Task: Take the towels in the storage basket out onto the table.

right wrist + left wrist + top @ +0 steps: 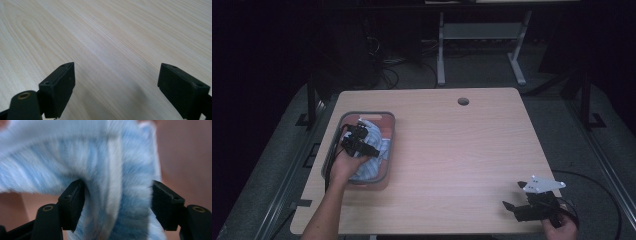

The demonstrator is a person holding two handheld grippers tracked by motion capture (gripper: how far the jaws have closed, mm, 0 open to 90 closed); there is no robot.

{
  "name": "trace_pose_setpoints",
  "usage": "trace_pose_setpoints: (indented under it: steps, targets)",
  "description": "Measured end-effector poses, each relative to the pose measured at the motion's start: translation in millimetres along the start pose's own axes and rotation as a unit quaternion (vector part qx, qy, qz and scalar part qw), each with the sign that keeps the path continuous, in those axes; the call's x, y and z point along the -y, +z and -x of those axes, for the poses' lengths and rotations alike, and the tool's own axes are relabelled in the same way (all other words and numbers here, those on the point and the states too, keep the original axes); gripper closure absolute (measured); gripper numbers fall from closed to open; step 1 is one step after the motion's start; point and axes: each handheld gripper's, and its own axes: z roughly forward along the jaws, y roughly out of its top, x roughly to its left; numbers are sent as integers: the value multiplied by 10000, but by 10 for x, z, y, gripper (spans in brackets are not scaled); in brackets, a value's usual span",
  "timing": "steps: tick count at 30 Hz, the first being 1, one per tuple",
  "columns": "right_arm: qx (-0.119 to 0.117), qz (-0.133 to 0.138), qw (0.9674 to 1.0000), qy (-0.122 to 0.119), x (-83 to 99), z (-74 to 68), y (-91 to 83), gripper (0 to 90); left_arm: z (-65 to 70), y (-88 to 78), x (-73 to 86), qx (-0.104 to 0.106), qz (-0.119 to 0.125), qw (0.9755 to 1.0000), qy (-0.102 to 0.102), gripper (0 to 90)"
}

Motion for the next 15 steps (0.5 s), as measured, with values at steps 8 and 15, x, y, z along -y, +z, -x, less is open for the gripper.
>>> trace_pose_setpoints:
  steps: [8,15]
  targets:
    - [-4,17,10000,-58,-10,-12,13,138,-8,55,-13,-99,-270,9995,-95,504]
    - [1,-35,10000,-87,-20,-29,34,138,19,66,-13,-101,-283,9995,-52,608]
